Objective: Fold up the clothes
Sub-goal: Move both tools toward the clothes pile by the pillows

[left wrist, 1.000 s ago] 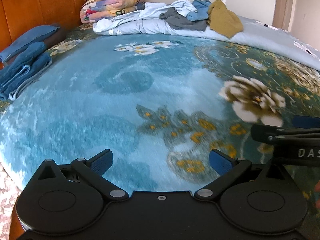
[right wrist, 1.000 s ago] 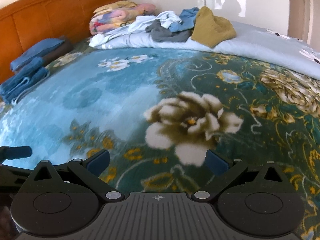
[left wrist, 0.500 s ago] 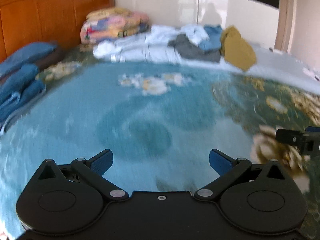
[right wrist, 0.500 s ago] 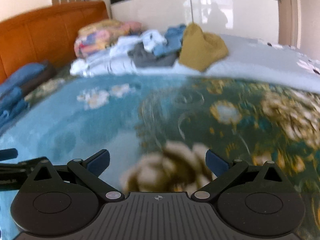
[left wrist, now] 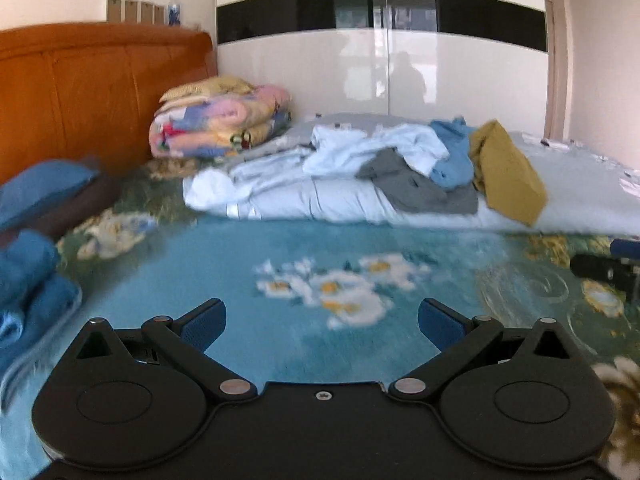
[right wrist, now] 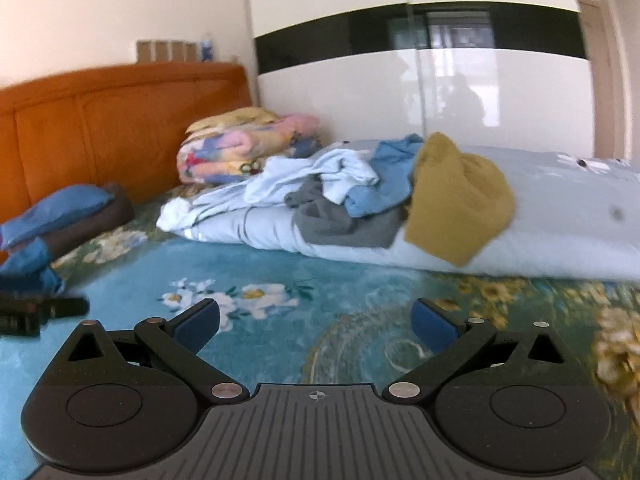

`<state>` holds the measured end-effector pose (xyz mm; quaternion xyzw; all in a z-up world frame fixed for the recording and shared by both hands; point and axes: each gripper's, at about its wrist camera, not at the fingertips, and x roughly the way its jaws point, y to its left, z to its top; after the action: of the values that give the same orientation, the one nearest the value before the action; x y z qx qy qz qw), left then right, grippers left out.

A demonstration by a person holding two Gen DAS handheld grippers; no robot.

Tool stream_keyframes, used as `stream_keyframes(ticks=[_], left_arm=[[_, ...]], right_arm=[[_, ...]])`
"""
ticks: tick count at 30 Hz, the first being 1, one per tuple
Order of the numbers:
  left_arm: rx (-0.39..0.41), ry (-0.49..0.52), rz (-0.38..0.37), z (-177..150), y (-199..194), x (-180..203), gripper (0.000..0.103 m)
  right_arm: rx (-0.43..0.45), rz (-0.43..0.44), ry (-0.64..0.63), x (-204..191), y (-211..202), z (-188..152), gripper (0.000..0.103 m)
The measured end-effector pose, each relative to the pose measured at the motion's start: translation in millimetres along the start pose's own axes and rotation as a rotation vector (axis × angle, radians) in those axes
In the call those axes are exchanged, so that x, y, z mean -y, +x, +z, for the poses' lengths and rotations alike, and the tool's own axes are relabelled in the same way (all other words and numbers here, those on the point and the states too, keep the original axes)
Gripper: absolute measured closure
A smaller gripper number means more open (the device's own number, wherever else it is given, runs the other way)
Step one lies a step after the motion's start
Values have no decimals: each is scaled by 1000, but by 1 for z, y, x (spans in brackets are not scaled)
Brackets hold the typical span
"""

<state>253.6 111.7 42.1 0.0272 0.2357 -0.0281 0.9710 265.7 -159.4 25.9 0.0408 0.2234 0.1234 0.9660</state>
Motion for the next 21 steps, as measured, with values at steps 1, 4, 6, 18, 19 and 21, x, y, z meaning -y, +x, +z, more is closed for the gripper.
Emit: stream_keyframes(ticks=[1, 4, 6, 18, 19, 21], left_arm=[[3, -15, 0, 4, 5, -4, 1], [9, -81, 18, 16, 17, -17, 2], [30, -84, 45, 21, 24, -24, 2], [22, -36, 82, 51, 80, -53, 2], [21, -32, 80, 53, 85, -56, 2], [20, -31, 57, 57, 95, -62, 2]], right_arm=[[0, 3, -7, -1, 5, 3, 0], [1, 11, -28, -2, 21, 14, 0], [19, 11, -55, -6, 29, 19, 0], [131, 31, -106, -13, 97, 73, 0], [139, 21, -118, -13, 104, 78, 0], [150, 3, -135, -12, 119, 88, 0]])
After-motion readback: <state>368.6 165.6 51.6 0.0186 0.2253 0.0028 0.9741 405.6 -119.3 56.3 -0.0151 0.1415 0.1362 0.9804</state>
